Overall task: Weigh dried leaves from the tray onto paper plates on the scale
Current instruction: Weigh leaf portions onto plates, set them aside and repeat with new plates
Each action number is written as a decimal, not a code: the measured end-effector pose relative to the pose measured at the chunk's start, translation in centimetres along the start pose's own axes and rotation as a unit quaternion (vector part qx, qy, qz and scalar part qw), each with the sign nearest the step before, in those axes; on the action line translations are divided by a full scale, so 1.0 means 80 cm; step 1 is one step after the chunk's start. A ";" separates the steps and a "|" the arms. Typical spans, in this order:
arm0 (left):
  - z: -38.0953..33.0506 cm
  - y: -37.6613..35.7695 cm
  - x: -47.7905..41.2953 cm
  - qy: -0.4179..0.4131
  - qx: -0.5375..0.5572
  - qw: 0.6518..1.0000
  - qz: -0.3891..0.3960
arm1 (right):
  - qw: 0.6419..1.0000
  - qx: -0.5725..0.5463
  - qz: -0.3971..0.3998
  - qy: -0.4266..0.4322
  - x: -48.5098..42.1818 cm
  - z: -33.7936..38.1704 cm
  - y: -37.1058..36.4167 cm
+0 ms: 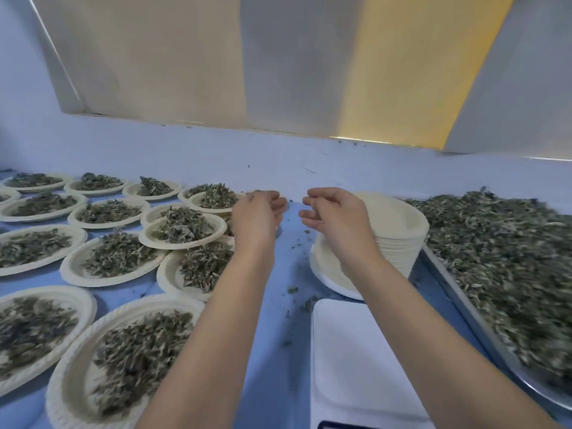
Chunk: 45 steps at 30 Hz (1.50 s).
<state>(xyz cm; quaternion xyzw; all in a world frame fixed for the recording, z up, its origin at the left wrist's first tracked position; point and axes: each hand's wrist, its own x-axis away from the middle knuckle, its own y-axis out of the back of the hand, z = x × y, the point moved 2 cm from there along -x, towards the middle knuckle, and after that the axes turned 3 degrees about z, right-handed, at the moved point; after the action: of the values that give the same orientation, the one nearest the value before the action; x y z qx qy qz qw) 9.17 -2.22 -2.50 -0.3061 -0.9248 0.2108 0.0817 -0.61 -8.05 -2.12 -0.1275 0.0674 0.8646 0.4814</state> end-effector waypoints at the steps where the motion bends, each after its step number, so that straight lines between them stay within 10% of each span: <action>1: 0.006 -0.011 0.009 0.000 -0.002 1.000 0.001 | 0.997 0.055 -0.022 0.039 0.003 0.002 0.017; 7: 0.036 -0.054 0.059 -0.001 0.022 0.999 0.036 | 0.867 0.457 -0.045 0.192 0.012 -0.002 0.086; 20: 0.037 -0.066 0.078 -0.010 -0.011 0.999 0.034 | 0.757 0.629 0.065 0.164 0.014 -0.002 0.092; 45: 0.043 -0.054 0.070 0.029 0.018 0.999 0.035 | 0.806 0.557 0.067 0.189 0.016 -0.006 0.097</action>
<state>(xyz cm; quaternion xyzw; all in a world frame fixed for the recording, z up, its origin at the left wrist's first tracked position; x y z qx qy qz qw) 1.48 -3.15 -3.56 -0.3423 -0.9070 0.2209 0.1063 -7.77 -11.23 -2.98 0.0066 0.6358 0.6673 0.3878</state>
